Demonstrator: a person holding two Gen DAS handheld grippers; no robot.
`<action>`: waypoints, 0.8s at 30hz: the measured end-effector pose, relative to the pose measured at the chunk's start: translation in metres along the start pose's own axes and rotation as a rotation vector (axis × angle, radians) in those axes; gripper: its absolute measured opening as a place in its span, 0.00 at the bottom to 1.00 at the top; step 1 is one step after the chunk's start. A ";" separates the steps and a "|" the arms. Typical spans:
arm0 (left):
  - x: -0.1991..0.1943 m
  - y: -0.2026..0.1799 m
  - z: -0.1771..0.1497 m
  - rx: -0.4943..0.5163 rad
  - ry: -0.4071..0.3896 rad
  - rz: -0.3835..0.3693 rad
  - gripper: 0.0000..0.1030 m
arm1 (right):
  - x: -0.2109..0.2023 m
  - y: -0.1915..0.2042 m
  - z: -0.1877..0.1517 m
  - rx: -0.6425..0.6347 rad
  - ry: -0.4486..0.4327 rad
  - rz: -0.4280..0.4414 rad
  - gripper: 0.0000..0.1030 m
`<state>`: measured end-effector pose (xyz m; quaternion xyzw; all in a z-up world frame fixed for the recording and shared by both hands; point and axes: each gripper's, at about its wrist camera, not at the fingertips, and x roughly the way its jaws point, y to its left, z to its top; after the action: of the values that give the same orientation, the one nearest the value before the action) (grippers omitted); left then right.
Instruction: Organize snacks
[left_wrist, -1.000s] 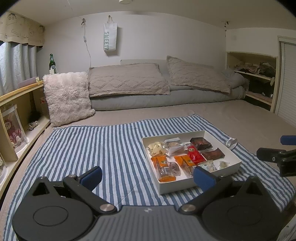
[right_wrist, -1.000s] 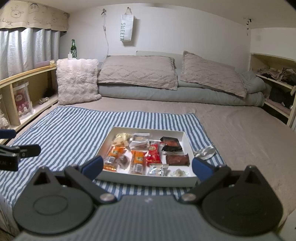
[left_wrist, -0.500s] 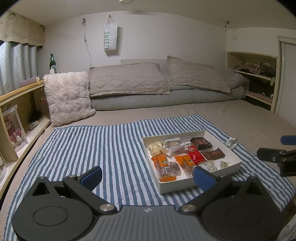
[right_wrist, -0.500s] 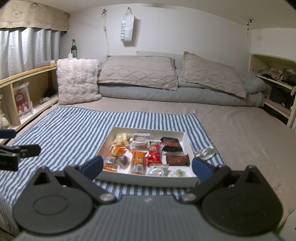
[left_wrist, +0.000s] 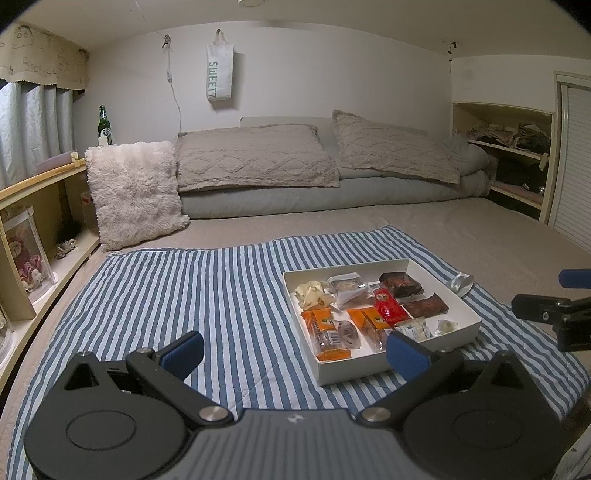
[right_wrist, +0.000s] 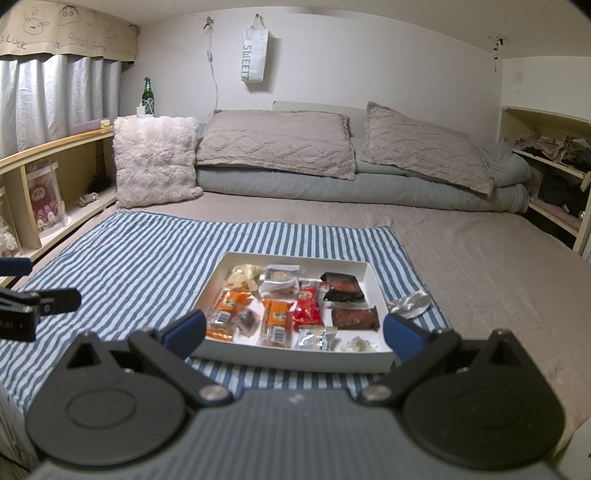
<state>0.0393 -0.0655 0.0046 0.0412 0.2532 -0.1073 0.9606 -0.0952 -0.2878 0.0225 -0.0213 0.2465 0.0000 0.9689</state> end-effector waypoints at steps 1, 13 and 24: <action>0.000 0.000 0.000 0.000 0.001 0.000 1.00 | 0.000 0.000 0.000 0.000 0.000 0.001 1.00; 0.001 -0.001 -0.002 0.000 0.003 0.003 1.00 | 0.000 -0.001 0.000 -0.002 0.000 0.003 1.00; 0.002 0.002 -0.003 -0.006 0.012 0.008 1.00 | 0.000 0.000 0.000 -0.002 0.000 0.001 1.00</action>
<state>0.0399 -0.0632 0.0009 0.0400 0.2591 -0.1027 0.9595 -0.0949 -0.2877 0.0224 -0.0219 0.2464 0.0009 0.9689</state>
